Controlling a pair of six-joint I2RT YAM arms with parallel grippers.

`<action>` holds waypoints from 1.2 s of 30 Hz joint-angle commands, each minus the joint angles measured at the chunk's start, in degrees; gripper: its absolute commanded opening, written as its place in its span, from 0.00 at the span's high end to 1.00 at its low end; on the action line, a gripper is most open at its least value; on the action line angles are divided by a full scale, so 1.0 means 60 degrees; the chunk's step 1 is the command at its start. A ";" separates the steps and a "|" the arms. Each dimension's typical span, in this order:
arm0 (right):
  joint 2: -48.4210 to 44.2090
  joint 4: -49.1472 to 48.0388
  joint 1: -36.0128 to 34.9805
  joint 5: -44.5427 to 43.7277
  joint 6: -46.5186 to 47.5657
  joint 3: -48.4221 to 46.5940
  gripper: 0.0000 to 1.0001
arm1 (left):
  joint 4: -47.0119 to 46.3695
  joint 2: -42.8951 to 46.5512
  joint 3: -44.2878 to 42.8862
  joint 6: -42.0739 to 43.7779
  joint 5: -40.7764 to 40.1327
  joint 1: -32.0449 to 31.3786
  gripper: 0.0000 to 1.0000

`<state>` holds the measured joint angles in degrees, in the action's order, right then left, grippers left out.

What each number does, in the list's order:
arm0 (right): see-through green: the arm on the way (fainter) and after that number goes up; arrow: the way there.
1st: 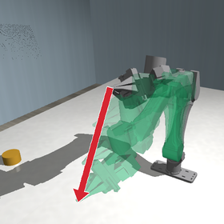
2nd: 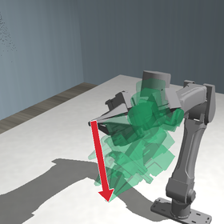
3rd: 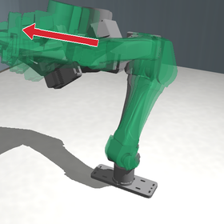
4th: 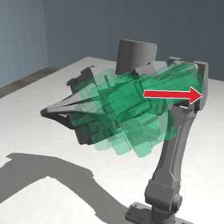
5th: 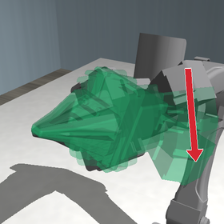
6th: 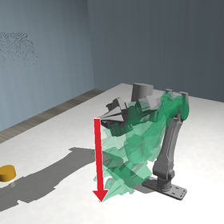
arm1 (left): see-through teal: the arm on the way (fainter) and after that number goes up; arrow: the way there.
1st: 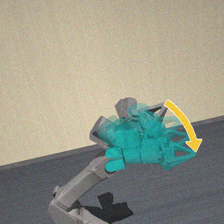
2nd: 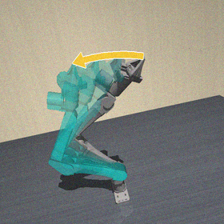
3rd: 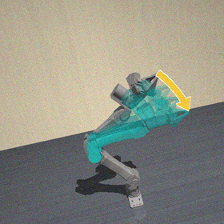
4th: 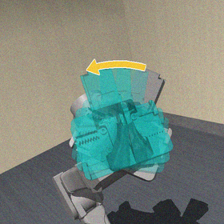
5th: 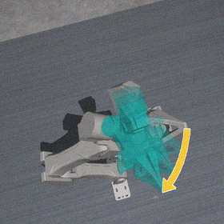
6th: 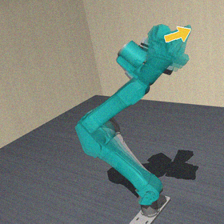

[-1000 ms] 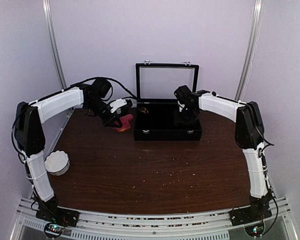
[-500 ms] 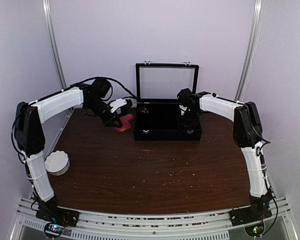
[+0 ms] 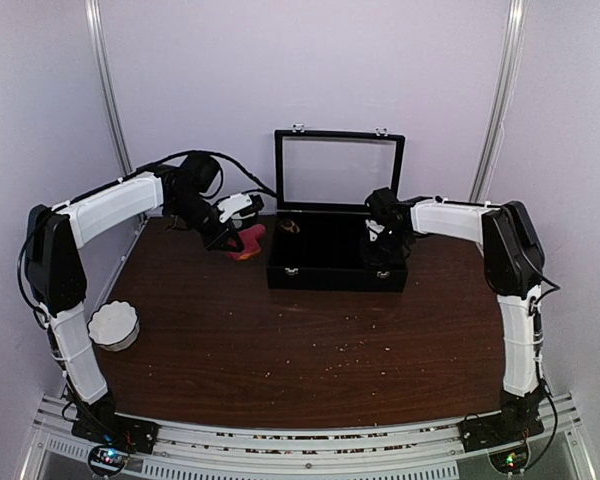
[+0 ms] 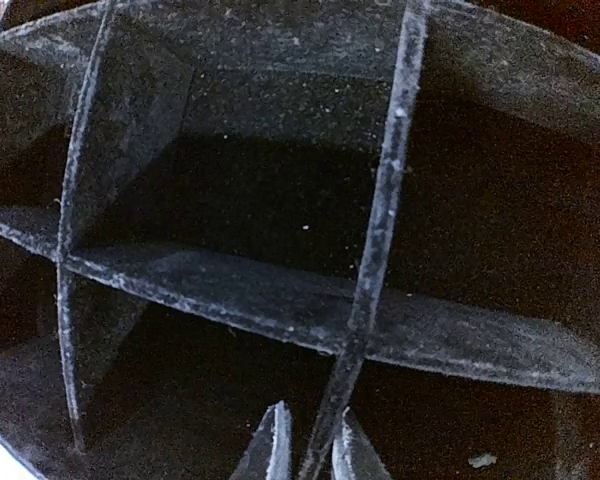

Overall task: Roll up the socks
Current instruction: Move the storage box to the center of the board.

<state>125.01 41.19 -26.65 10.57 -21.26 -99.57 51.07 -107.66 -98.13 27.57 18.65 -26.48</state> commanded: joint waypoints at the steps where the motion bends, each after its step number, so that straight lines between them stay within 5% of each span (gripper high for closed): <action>1: -0.0506 0.0786 -0.0753 0.0637 -0.0143 0.2120 0.85 | -0.0125 0.0234 0.0021 0.0127 0.0108 -0.0065 1.00; 12: -0.2011 -0.1562 -0.2718 0.0575 -0.1493 0.5524 0.86 | 0.0208 0.0287 0.0475 0.0670 0.0186 -0.0786 1.00; 21: -0.2517 -0.1597 -0.4179 0.0131 -0.1953 0.5607 0.81 | 0.0339 0.0077 0.0199 0.1055 -0.0691 -0.1431 1.00; 36: -0.4192 -0.2005 -0.4209 -0.0959 -0.2214 0.5651 0.51 | 0.0410 0.0168 0.1566 0.2310 -0.3309 -0.1634 1.00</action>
<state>102.56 24.47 -50.78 5.61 -35.46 -65.14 53.78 -107.68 -89.52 38.20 3.60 -35.44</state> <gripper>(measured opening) 0.461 0.112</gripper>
